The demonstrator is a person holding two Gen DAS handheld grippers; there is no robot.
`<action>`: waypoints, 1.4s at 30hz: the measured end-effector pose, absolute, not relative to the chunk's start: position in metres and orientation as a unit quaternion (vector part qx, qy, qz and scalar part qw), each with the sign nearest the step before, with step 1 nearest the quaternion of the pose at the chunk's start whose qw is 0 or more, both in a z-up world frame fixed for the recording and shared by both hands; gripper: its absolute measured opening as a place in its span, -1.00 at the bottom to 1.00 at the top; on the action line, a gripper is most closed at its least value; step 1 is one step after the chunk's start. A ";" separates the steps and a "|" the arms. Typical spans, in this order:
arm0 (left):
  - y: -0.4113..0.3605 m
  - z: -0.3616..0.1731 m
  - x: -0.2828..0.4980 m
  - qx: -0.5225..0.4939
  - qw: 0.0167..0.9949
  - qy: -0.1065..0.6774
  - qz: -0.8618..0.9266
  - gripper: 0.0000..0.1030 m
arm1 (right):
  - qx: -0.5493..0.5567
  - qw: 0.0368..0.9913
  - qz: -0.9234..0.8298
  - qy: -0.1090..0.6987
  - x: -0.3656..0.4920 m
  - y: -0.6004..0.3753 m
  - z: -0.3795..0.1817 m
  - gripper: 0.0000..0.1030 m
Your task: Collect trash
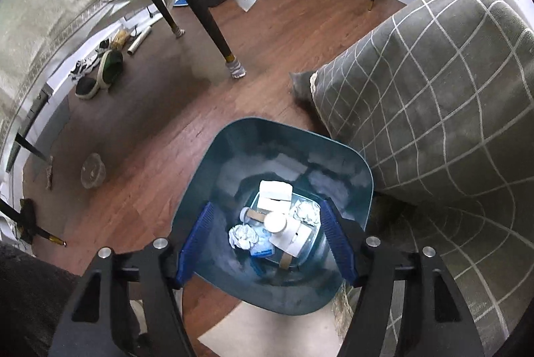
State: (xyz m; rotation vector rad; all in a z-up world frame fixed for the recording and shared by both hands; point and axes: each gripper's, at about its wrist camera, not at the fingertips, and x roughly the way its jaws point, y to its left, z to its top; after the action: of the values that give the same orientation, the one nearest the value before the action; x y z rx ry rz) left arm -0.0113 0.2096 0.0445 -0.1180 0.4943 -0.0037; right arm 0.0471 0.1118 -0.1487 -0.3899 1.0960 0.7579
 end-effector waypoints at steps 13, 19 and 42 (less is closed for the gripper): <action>0.189 0.042 -0.014 -0.041 0.972 0.231 0.025 0.58 | -0.123 0.848 0.359 0.371 0.028 0.058 -0.058 0.30; 0.165 0.028 -0.016 -0.024 0.971 0.233 0.042 0.86 | -0.095 0.899 0.314 0.290 0.025 -0.005 -0.018 0.76; 0.078 -0.008 -0.003 0.006 0.961 0.274 0.033 0.93 | -0.042 0.939 0.213 0.268 0.044 -0.165 -0.001 0.93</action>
State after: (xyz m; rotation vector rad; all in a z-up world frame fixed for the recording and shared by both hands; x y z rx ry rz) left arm -0.0034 0.0781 -0.0082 0.0131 0.5550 0.0679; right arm 0.0436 -0.1650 -0.0013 -0.0851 0.5467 0.4346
